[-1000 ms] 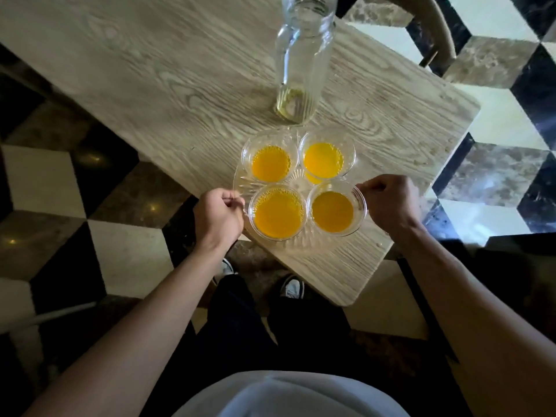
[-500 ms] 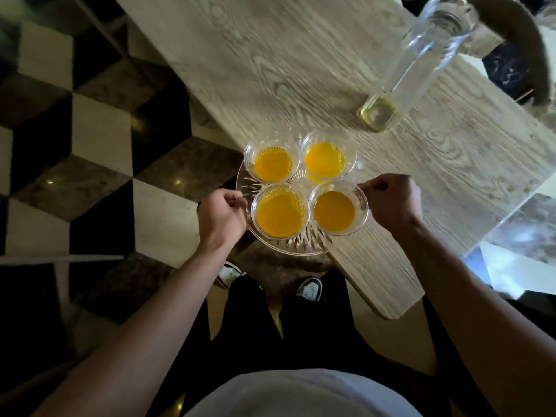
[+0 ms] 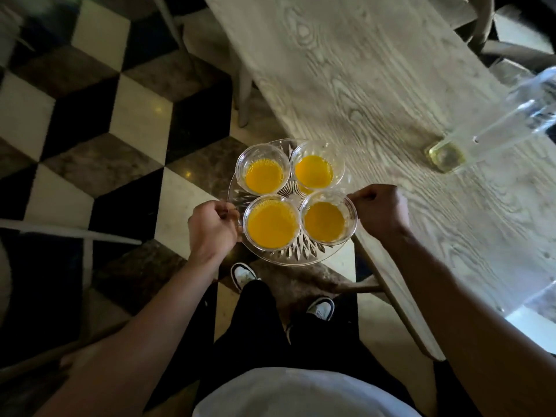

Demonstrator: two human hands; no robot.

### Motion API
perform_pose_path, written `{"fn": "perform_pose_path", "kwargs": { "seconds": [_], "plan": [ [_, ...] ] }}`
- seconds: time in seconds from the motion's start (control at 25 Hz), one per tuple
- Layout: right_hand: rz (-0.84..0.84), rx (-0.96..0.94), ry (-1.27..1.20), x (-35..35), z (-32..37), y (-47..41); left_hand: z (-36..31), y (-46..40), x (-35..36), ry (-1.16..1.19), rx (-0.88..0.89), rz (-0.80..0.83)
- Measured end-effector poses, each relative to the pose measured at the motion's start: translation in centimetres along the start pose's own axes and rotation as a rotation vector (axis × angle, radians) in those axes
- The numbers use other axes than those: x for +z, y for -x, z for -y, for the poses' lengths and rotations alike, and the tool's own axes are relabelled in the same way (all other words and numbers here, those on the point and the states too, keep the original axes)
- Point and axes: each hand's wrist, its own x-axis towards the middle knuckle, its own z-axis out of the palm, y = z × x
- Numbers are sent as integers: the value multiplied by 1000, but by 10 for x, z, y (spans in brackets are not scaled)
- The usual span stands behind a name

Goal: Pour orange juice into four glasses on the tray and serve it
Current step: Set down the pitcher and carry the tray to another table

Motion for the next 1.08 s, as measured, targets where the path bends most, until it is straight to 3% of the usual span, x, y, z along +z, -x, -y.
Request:
{"fn": "perform_pose_path", "kwargs": {
  "seconds": [0.64,1.08],
  "plan": [
    [122,-174,93,137,146,-20,47,-95,-125,93,-109,-156],
    [197,-282,180,209,218,-61,61,-154,-176,120,-224,-235]
  ]
}}
